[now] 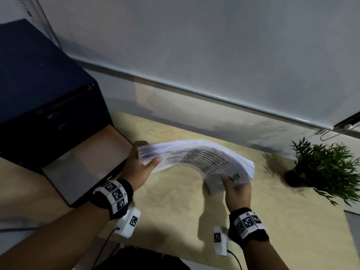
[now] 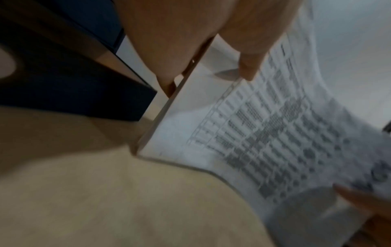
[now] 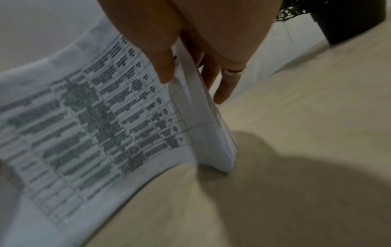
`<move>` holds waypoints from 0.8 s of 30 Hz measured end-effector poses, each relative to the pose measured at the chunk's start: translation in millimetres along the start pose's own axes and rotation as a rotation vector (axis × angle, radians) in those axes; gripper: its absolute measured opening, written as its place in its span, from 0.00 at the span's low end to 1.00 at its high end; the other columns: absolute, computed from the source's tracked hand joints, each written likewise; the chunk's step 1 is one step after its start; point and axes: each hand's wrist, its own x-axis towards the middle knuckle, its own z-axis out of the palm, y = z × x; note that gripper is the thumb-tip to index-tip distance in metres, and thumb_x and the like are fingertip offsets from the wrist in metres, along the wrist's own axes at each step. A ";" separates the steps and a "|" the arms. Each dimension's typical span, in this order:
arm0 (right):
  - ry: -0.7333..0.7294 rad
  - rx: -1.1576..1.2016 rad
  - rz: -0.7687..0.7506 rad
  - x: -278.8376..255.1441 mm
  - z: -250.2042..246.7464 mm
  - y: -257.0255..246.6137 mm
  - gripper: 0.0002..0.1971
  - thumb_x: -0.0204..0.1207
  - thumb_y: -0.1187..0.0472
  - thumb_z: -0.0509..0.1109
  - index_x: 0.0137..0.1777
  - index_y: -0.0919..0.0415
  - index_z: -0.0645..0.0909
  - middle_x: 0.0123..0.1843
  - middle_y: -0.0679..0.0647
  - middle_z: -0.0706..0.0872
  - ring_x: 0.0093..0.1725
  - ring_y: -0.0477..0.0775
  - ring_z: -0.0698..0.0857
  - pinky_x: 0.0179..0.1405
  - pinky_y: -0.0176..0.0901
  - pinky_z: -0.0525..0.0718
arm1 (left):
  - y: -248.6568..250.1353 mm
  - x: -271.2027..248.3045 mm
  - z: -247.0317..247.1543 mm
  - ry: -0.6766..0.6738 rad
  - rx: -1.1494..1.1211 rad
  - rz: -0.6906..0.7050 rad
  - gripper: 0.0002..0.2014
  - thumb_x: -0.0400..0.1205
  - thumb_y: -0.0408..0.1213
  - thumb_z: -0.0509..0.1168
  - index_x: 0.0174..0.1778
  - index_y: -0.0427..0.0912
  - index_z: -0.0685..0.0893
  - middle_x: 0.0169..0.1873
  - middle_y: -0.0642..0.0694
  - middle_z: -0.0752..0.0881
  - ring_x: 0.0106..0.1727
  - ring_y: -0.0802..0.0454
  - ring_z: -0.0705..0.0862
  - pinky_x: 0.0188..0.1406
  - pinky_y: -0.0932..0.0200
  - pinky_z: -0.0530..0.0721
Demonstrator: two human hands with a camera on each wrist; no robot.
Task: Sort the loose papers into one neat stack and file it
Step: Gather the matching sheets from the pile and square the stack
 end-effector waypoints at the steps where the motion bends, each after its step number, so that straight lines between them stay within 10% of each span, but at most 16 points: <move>1: 0.007 0.037 -0.016 0.7 -2.9 -5.5 0.16 0.73 0.69 0.78 0.60 0.69 0.83 0.51 0.59 0.90 0.48 0.40 0.89 0.46 0.29 0.85 | 2.0 2.4 -1.0 0.006 -0.073 0.028 0.24 0.72 0.32 0.79 0.55 0.51 0.74 0.49 0.52 0.82 0.50 0.76 0.81 0.53 0.84 0.71; 3: 0.014 0.119 -0.051 4.5 -6.0 -13.6 0.20 0.70 0.71 0.80 0.62 0.69 0.82 0.51 0.56 0.89 0.45 0.28 0.87 0.44 0.21 0.82 | 8.5 6.0 -4.2 0.006 -0.214 0.053 0.25 0.70 0.36 0.81 0.54 0.56 0.74 0.49 0.56 0.82 0.50 0.73 0.82 0.54 0.78 0.76; 6: 0.019 0.235 -0.063 7.5 -6.7 -20.8 0.23 0.68 0.72 0.81 0.64 0.68 0.81 0.52 0.56 0.91 0.47 0.37 0.90 0.47 0.28 0.86 | 12.1 10.8 -4.4 0.041 -0.287 0.093 0.15 0.74 0.50 0.70 0.55 0.57 0.77 0.51 0.58 0.83 0.54 0.62 0.82 0.58 0.67 0.77; 9: 0.026 0.303 -0.081 8.4 -5.1 -25.2 0.22 0.70 0.75 0.78 0.64 0.72 0.79 0.50 0.52 0.89 0.43 0.33 0.89 0.44 0.25 0.84 | 17.8 16.2 -1.1 0.071 -0.306 0.134 0.02 0.82 0.43 0.62 0.48 0.52 0.80 0.44 0.63 0.85 0.48 0.64 0.81 0.52 0.67 0.76; 14: -0.011 0.267 -0.023 9.8 -1.8 -17.2 0.15 0.72 0.71 0.78 0.58 0.70 0.83 0.47 0.53 0.90 0.40 0.31 0.88 0.44 0.34 0.86 | 3.1 20.8 -2.5 0.033 -0.265 0.076 0.21 0.75 0.51 0.68 0.61 0.49 0.74 0.54 0.54 0.82 0.55 0.63 0.82 0.61 0.66 0.78; 18: -0.013 0.250 0.030 11.7 1.1 -19.6 0.09 0.73 0.67 0.79 0.52 0.65 0.86 0.41 0.52 0.90 0.40 0.46 0.89 0.38 0.37 0.84 | -20.1 21.8 -2.8 -0.038 -0.140 -0.049 0.25 0.74 0.55 0.70 0.61 0.41 0.83 0.54 0.48 0.90 0.58 0.53 0.88 0.64 0.44 0.83; 24: -0.053 0.184 0.032 3.1 4.7 -10.1 0.07 0.73 0.66 0.79 0.48 0.58 0.86 0.41 0.47 0.89 0.38 0.45 0.89 0.41 0.35 0.85 | -27.7 17.0 3.6 -0.032 -0.135 -0.097 0.17 0.78 0.41 0.71 0.62 0.40 0.83 0.52 0.52 0.90 0.52 0.73 0.86 0.55 0.71 0.82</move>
